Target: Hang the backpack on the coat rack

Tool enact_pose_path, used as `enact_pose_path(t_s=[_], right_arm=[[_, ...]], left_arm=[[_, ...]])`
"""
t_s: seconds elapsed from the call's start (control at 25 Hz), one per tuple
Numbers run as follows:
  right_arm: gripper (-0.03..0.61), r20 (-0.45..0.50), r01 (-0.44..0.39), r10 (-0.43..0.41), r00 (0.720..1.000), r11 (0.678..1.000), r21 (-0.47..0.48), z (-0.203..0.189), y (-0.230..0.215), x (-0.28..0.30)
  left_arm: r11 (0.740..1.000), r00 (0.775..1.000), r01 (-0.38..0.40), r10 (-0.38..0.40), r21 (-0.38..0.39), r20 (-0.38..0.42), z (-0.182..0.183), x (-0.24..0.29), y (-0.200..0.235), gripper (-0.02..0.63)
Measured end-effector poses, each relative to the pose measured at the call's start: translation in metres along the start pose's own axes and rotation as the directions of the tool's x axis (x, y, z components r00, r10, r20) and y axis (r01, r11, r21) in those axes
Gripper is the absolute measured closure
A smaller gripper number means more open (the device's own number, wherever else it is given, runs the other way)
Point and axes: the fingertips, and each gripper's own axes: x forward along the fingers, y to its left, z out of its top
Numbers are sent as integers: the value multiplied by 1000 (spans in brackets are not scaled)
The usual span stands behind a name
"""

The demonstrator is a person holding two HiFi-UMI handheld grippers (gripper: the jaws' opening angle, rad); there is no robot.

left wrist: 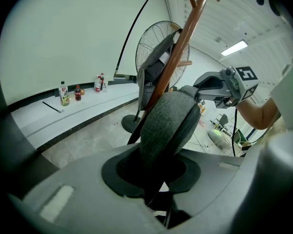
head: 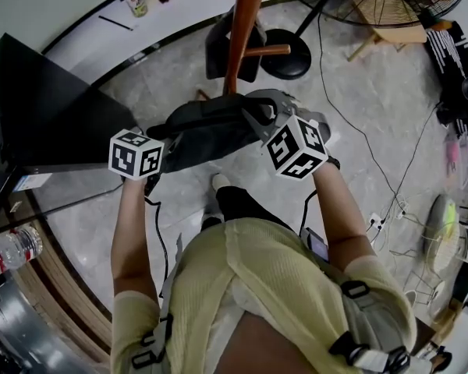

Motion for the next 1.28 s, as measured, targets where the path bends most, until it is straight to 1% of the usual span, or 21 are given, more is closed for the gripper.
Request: enact_pose_path(t_s=[0.12, 0.24, 0.48, 0.68, 0.8, 1.08, 1.28], right_arm=[[532, -24, -25, 25, 999, 1000, -13, 2, -3, 2], [532, -44, -51, 51, 998, 999, -4, 2, -5, 5], [532, -65, -71, 71, 995, 997, 12, 2, -7, 12], [531, -106, -67, 65, 992, 998, -12, -5, -9, 22], [529, -113, -73, 72, 991, 997, -6, -8, -8, 27], [531, -124, -42, 43, 991, 999, 9, -15, -15, 37], [531, -121, -16, 21, 992, 999, 43, -20, -22, 44]], left_arm=[[1000, 1000, -3, 3, 6, -12, 2, -2, 1, 551], [1000, 1000, -6, 6, 14, -25, 4, -1, 4, 551], [1000, 1000, -1, 1, 15, -30, 5, 3, 13, 549], [1000, 999, -10, 10, 10, -47, 3, 13, 20, 549], [1000, 999, -6, 6, 8, -49, 0, 17, 23, 549], [1000, 999, -15, 15, 3, -38, -1, 28, 29, 548], [1000, 999, -24, 24, -7, -23, 0, 39, 33, 548]])
